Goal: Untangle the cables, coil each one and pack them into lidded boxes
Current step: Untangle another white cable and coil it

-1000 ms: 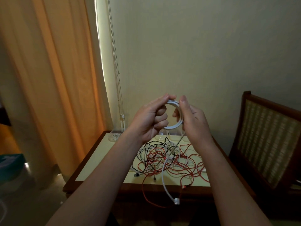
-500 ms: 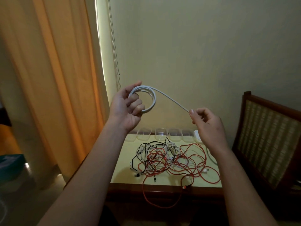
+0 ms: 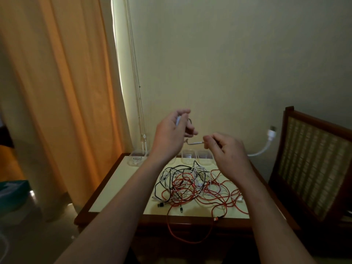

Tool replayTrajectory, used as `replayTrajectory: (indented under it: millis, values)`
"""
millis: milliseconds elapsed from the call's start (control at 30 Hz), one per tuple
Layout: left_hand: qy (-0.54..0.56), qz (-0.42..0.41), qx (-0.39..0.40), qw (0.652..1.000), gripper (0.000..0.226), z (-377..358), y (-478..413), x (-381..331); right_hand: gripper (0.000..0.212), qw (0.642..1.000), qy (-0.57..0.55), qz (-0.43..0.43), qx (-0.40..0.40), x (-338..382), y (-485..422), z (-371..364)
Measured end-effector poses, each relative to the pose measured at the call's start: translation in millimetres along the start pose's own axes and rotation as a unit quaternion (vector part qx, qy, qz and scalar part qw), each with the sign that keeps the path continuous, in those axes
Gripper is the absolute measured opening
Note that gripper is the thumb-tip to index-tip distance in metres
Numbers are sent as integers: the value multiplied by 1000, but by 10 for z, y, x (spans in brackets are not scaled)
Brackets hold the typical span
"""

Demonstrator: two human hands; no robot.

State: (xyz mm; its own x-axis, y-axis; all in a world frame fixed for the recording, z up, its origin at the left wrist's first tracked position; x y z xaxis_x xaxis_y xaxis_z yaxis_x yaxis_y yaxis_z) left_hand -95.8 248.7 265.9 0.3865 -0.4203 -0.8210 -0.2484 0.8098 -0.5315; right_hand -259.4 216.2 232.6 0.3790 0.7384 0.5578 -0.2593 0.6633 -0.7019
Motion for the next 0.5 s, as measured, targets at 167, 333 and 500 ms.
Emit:
replayTrajectory:
  millis: [167,333,500]
  values:
    - [-11,8,109,994,24,-200,97,13,35,999,-18,31,-28,45,-43,4]
    - [12,61,159,985,27,-224,88,24,31,998,-58,17,-33,87,-12,11]
    - [152,130,192,961,21,-214,86,75,46,992,-79,-64,-75,6,-24,54]
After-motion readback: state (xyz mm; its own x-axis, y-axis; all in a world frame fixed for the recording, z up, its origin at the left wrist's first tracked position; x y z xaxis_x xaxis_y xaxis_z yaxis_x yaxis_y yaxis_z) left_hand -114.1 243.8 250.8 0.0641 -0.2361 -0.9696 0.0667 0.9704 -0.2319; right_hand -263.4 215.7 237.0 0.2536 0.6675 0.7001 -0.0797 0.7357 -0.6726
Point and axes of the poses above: each hand's wrist, its own y-axis away from the middle knuckle, its own z-axis out of the back of the hand, x = y × z, the point moved 3 cm from there along -y, towards the middle knuckle, and after that the axes turned 5 degrees about -y, right-handed, at the moved point
